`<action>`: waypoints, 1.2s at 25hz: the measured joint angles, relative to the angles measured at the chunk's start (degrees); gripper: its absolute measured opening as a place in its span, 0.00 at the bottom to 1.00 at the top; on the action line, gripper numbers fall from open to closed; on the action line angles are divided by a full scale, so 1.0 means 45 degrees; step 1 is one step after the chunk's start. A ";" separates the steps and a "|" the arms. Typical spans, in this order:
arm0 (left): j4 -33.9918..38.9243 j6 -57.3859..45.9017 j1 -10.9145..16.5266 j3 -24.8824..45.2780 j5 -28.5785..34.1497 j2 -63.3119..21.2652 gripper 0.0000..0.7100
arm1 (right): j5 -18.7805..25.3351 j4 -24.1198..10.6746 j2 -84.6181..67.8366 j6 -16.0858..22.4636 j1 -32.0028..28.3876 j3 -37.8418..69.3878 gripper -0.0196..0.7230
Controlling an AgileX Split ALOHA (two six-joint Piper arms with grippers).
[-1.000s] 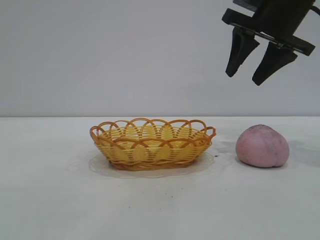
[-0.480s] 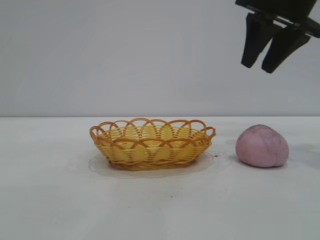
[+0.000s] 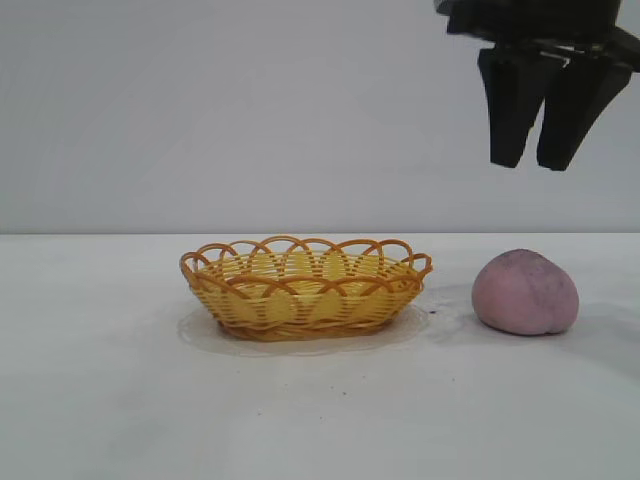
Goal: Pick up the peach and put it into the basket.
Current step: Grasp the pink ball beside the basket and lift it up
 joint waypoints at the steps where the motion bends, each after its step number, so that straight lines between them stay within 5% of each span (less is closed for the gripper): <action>1: 0.0000 0.0000 0.0000 0.0000 0.0000 0.0000 0.73 | 0.0000 -0.0008 0.0212 0.0098 0.0014 0.0000 0.52; 10: 0.0000 0.0000 0.0000 0.0000 0.0000 0.0000 0.73 | -0.0684 -0.0008 0.2131 0.0243 0.0046 0.0000 0.52; 16: 0.0000 0.0009 0.0000 0.0000 0.0000 0.0000 0.73 | -0.0810 -0.0192 0.2529 0.0179 0.0046 0.0000 0.13; 19: 0.0000 0.0009 0.0000 0.0000 0.0000 0.0000 0.73 | -0.0709 -0.0305 0.2432 -0.0008 0.0055 -0.0024 0.03; 25: 0.0000 0.0009 0.0000 0.0000 0.0000 0.0000 0.73 | -0.0290 -0.1076 0.1047 -0.0068 0.0055 -0.0267 0.03; 30: 0.0000 0.0009 0.0000 0.0000 0.0000 0.0000 0.73 | 0.0297 -0.0738 0.0104 -0.0092 0.0076 -0.1403 0.03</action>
